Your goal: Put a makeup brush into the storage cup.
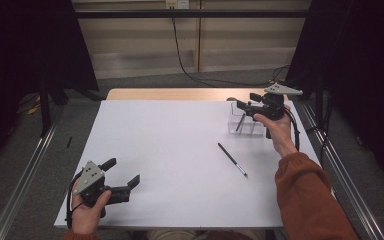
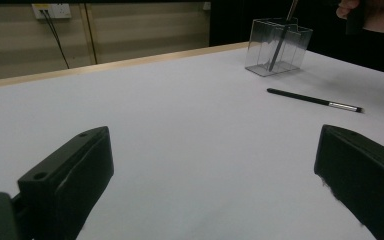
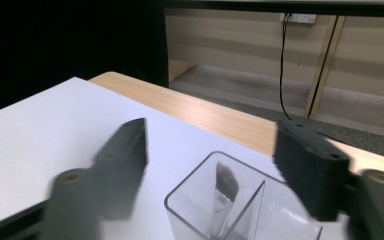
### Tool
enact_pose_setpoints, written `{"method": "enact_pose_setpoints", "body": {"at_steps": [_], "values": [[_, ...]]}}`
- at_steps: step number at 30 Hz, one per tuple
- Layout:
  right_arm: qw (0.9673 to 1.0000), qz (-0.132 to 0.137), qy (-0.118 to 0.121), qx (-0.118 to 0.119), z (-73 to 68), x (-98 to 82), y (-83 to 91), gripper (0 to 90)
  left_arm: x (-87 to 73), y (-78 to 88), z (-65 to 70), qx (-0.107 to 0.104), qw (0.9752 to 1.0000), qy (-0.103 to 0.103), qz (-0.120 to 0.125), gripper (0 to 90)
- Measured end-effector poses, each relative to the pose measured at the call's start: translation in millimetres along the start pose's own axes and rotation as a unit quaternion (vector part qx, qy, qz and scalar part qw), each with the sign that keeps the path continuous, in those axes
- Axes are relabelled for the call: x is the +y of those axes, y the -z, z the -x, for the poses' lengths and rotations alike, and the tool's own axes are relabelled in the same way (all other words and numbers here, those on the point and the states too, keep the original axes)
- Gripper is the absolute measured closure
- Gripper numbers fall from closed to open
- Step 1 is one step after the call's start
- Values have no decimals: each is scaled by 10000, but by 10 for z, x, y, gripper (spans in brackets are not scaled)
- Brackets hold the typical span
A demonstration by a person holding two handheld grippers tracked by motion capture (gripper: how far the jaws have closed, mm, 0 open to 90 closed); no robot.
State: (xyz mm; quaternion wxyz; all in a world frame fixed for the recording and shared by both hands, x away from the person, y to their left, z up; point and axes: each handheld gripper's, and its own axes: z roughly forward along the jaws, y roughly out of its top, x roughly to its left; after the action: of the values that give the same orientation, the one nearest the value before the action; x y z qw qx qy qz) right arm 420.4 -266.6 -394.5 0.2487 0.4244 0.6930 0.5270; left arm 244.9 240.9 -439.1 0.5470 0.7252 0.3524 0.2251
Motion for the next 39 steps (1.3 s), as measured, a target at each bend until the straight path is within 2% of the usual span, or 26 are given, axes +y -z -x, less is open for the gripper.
{"method": "enact_pose_setpoints", "body": {"at_steps": [5,9,11,27,39], "values": [[9999,-75,-66,-19,12,-61,8,94,0,2,1,6,10000,8,-1,25],[10000,-59,-65,-40,25,-82,49,20,-2,-1,-2,9,10000,45,33,25],[10000,-16,-68,-60,21,-79,84,24,-2,-1,2,-8,9999,92,75,25],[9998,135,-107,-61,2,-123,396,43,-1,3,-7,23,9999,86,73,25],[9995,249,-199,24,-47,-244,581,6,0,4,-12,30,9999,114,109,25]]}}
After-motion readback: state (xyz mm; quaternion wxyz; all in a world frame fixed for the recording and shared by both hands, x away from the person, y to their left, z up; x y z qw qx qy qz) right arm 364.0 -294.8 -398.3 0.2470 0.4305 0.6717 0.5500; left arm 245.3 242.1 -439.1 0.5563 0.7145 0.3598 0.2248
